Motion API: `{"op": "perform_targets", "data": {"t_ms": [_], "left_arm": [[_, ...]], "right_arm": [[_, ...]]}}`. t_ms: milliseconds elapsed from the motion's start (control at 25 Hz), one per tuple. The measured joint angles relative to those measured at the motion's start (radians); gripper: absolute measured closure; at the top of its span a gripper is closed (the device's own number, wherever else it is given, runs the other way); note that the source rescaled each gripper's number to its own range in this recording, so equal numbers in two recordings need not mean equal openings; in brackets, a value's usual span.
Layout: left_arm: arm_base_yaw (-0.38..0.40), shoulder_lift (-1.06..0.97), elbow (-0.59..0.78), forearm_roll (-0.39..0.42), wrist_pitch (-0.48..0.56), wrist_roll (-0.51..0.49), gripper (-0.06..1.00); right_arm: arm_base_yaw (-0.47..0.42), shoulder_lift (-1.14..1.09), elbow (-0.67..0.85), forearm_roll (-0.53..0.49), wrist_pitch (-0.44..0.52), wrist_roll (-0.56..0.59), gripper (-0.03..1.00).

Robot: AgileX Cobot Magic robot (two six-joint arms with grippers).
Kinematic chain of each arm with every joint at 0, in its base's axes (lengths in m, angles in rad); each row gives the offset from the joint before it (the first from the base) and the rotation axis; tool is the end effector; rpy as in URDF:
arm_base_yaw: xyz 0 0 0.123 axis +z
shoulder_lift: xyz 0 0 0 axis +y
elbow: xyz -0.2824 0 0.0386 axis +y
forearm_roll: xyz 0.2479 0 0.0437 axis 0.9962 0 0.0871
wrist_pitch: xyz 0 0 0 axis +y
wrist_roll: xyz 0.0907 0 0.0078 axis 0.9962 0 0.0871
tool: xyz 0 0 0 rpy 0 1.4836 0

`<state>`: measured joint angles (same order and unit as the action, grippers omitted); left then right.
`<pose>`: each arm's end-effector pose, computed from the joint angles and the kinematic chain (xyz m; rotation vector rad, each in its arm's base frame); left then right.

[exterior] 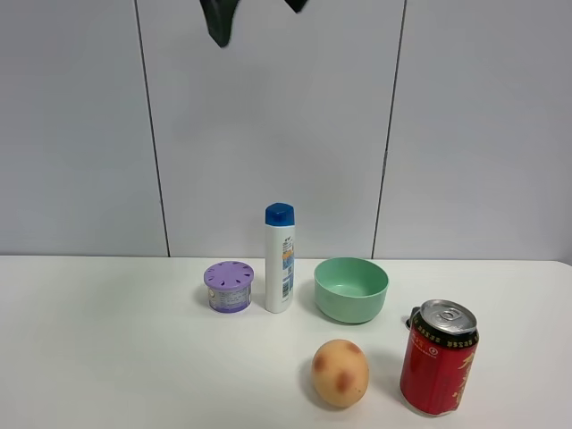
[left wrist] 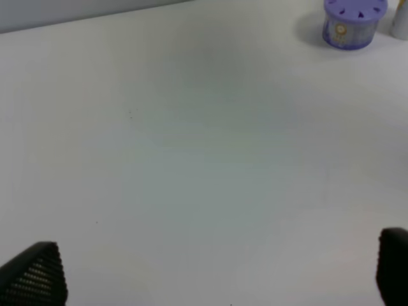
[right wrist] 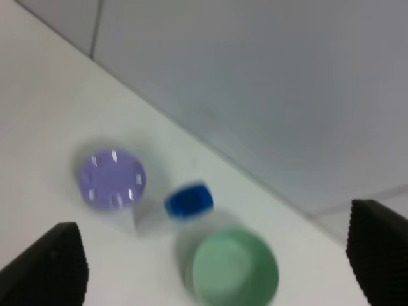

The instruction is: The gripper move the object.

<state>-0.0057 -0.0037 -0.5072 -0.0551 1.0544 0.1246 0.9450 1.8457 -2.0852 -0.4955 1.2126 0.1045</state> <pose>-0.0061 -0.0043 0.2798 0.1346 2.0214 0.0094 0.2663 0.2992 0.4247 -0.9494 2.1006 -0.1240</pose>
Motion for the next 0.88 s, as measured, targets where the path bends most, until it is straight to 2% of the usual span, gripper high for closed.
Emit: {"op": "perform_targets", "data": {"t_ms": [280, 560, 680, 880], "left_arm": [[0.0, 0.0, 0.0, 0.0, 0.0, 0.0, -0.06], [0.0, 0.0, 0.0, 0.0, 0.0, 0.0, -0.06], [0.0, 0.0, 0.0, 0.0, 0.0, 0.0, -0.06], [0.0, 0.0, 0.0, 0.0, 0.0, 0.0, -0.06]], "right_arm": [[-0.081, -0.258, 0.418, 0.074, 0.001, 0.092, 0.65], [-0.149, -0.636, 0.825, 0.086, -0.026, 0.268, 0.65], [-0.15, -0.787, 0.949, 0.064, -0.027, 0.358, 0.65], [-0.15, -1.034, 1.074, -0.023, 0.0, 0.508, 0.65]]}}
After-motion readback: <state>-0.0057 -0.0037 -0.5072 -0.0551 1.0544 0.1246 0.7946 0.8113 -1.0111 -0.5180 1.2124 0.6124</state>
